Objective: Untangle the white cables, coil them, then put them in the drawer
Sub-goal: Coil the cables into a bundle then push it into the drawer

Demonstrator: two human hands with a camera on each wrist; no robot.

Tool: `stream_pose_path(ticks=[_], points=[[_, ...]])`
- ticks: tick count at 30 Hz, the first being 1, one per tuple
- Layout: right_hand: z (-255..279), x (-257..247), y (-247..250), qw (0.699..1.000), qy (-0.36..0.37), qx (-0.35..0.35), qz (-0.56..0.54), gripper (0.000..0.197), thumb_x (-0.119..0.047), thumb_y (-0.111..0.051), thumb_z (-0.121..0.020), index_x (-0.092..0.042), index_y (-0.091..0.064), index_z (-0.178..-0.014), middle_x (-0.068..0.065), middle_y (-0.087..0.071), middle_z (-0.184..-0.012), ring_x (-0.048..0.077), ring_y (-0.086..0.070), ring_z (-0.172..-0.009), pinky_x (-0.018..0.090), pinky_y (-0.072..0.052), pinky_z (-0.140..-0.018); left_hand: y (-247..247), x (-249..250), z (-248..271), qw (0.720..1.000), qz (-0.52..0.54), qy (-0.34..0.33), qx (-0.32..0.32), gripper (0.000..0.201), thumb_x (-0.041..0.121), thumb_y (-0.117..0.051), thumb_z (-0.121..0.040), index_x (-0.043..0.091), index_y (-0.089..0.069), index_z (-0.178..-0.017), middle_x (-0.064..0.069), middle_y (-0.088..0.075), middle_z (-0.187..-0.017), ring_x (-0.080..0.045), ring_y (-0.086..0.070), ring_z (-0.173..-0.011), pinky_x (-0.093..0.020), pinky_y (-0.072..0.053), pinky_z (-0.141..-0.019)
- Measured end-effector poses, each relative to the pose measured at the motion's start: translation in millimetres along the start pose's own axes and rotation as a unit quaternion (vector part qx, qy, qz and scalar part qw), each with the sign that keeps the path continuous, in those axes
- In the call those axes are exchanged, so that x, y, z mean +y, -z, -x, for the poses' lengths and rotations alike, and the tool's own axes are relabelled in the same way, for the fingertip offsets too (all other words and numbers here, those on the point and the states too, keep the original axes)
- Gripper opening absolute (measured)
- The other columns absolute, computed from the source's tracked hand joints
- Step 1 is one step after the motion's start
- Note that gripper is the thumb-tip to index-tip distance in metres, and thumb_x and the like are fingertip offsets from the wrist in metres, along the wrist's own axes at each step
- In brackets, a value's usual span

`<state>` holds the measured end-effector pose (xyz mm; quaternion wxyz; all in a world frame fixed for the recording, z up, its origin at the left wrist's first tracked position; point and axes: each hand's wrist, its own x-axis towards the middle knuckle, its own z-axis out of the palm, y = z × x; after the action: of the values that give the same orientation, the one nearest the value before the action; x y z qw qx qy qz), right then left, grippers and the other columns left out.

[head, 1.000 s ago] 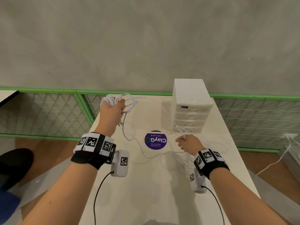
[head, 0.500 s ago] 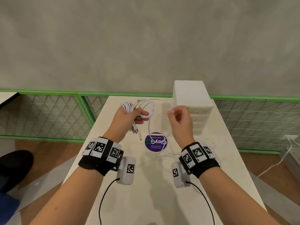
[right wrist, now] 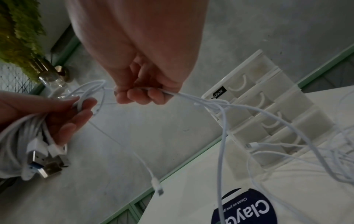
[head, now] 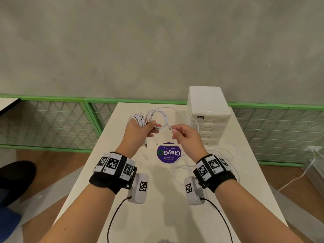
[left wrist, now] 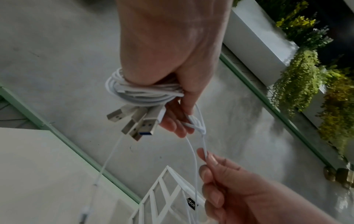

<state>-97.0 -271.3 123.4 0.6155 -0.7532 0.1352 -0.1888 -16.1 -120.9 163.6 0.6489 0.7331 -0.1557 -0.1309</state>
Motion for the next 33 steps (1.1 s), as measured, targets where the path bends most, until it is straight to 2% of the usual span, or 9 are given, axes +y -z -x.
stream_pose_path(ticks=[5,9,12,17,22,24,27,29,33], points=[[1,-7,-4,1.0,0.006,0.008,-0.005,0.014,-0.008,-0.052,-0.093,-0.013,-0.066,-0.093,-0.004,-0.058,-0.068,-0.006,-0.049,-0.053,0.009,-0.04,-0.061,-10,-3,1,0.999,-0.036,0.011,-0.029,0.014,0.01,-0.059,-0.092,0.008,-0.067,-0.081,0.005,-0.072,-0.069,-0.004,-0.067,-0.057,-0.018,-0.052,-0.055],[2,-13,-5,0.993,-0.003,0.007,-0.117,0.02,-0.008,-0.046,-0.095,-0.019,-0.062,-0.097,0.0,-0.056,-0.069,-0.001,-0.047,-0.055,0.013,-0.037,-0.058,-14,-6,2,0.998,-0.053,0.023,-0.038,0.009,0.009,-0.062,-0.091,0.001,-0.066,-0.091,-0.006,-0.071,-0.074,-0.005,-0.067,-0.053,-0.018,-0.052,-0.053],[1,-10,-6,0.996,0.009,0.009,-0.091,0.013,-0.021,-0.06,-0.09,-0.028,-0.058,-0.101,0.003,-0.056,-0.076,0.007,-0.054,-0.07,0.019,-0.043,-0.07,-16,-7,3,0.996,-0.06,0.027,-0.052,0.013,0.012,-0.063,-0.091,0.0,-0.067,-0.094,-0.008,-0.073,-0.078,-0.008,-0.068,-0.055,-0.018,-0.053,-0.051],[-1,-5,-4,0.997,0.008,-0.002,-0.077,0.019,-0.008,-0.057,-0.09,-0.025,-0.063,-0.096,-0.006,-0.067,-0.085,0.003,-0.062,-0.077,0.023,-0.049,-0.08,-14,-8,4,0.996,-0.041,0.034,-0.077,0.012,0.016,-0.059,-0.093,0.01,-0.068,-0.087,-0.004,-0.075,-0.084,-0.012,-0.069,-0.06,-0.019,-0.052,-0.053],[-1,-3,1,0.998,-0.005,-0.015,-0.056,0.023,-0.01,-0.05,-0.094,-0.022,-0.063,-0.109,-0.02,-0.057,-0.073,-0.01,-0.052,-0.062,0.015,-0.038,-0.068,-11,-8,2,0.998,-0.045,0.038,-0.029,0.013,0.019,-0.06,-0.093,0.008,-0.065,-0.09,-0.01,-0.07,-0.078,-0.005,-0.062,-0.053,-0.013,-0.046,-0.049],[0,-4,3,0.999,0.001,-0.02,-0.046,0.027,-0.012,-0.049,-0.095,-0.022,-0.062,-0.116,-0.015,-0.054,-0.072,-0.009,-0.049,-0.06,0.014,-0.036,-0.068,-11,-9,0,0.997,-0.069,0.031,-0.007,0.012,0.02,-0.059,-0.093,0.008,-0.063,-0.091,-0.008,-0.065,-0.075,-0.008,-0.06,-0.055,-0.012,-0.043,-0.045],[-1,-5,3,0.998,0.02,-0.032,-0.041,0.036,-0.01,-0.044,-0.097,-0.027,-0.054,-0.128,-0.007,-0.052,-0.072,0.0,-0.046,-0.065,0.011,-0.038,-0.065,-9,-9,-3,0.996,-0.077,0.03,-0.016,0.013,0.024,-0.06,-0.093,0.014,-0.062,-0.084,-0.004,-0.065,-0.079,-0.016,-0.064,-0.068,-0.019,-0.044,-0.052],[-3,-5,1,0.997,0.022,-0.042,-0.068,0.037,-0.01,-0.042,-0.098,-0.032,-0.053,-0.125,-0.005,-0.051,-0.071,0.01,-0.041,-0.066,0.016,-0.036,-0.06,-8,-7,-3,0.997,-0.07,0.019,-0.041,0.015,0.024,-0.058,-0.094,0.012,-0.066,-0.09,-0.003,-0.065,-0.079,-0.015,-0.063,-0.068,-0.016,-0.046,-0.052],[-4,-10,-1,0.992,0.009,-0.035,-0.121,0.027,-0.005,-0.035,-0.1,-0.022,-0.053,-0.111,0.0,-0.043,-0.064,0.003,-0.039,-0.053,0.015,-0.034,-0.054,-8,-1,-2,0.996,-0.052,-0.023,-0.076,0.027,0.021,-0.051,-0.098,0.001,-0.069,-0.102,-0.001,-0.071,-0.083,-0.002,-0.064,-0.062,-0.012,-0.047,-0.051]])
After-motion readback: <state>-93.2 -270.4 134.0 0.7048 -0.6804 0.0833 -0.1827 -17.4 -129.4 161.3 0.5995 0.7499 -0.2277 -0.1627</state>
